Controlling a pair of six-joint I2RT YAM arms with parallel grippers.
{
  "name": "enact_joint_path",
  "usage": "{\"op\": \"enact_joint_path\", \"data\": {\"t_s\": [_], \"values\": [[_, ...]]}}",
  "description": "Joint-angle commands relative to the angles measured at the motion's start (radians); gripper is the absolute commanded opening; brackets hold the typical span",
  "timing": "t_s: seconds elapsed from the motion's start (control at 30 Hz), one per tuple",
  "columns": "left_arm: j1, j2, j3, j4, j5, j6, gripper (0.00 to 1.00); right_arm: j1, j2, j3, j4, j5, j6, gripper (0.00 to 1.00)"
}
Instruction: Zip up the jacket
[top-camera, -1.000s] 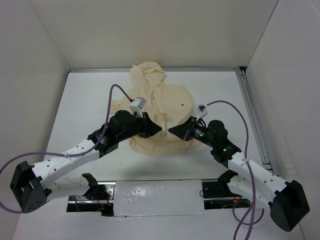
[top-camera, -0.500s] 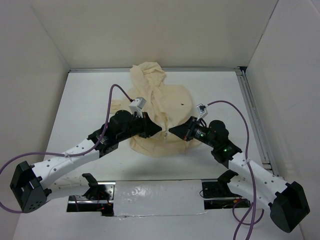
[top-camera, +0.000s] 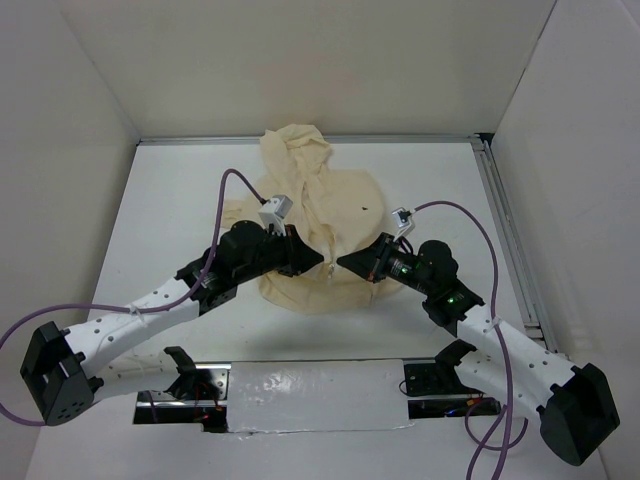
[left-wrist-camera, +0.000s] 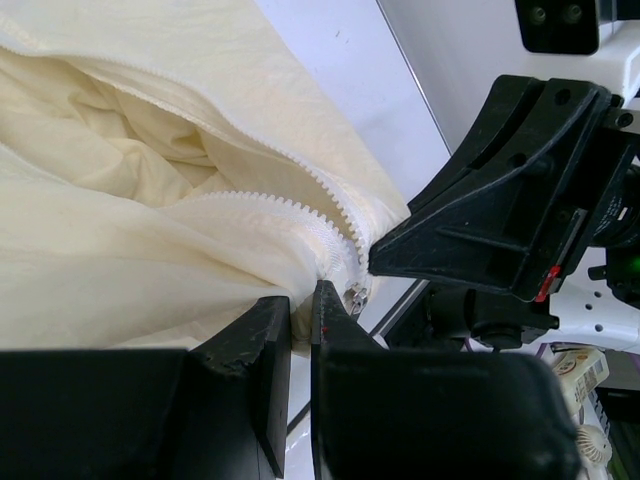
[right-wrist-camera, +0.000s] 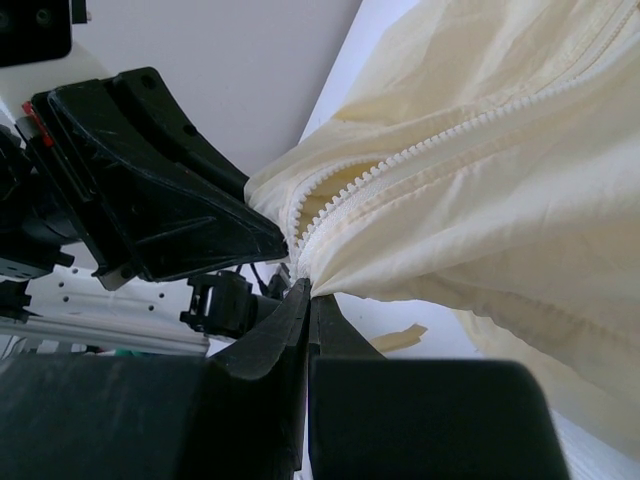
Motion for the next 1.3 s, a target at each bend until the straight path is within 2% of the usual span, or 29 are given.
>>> {"op": "enact_joint_path", "data": {"t_s": [0.0,0.37,0.87,1.27], "values": [[-0.006,-0.017,-0.008,0.067,0.0,0.022,0.0,-0.011,-0.01,0.026,0.063,0.0,0.019,0.0],[-0.006,-0.022,-0.023,0.092,0.061,0.024,0.0,-0.016,0.006,0.035,0.058,0.021,0.003,0.0],[-0.006,-0.037,-0.003,0.053,-0.006,0.002,0.0,-0.014,-0.026,0.023,-0.017,-0.007,-0.024,0.0],[-0.006,-0.034,-0.008,0.064,0.029,0.01,0.0,-0.014,0.013,0.033,0.06,-0.025,-0.004,0.0]]}}
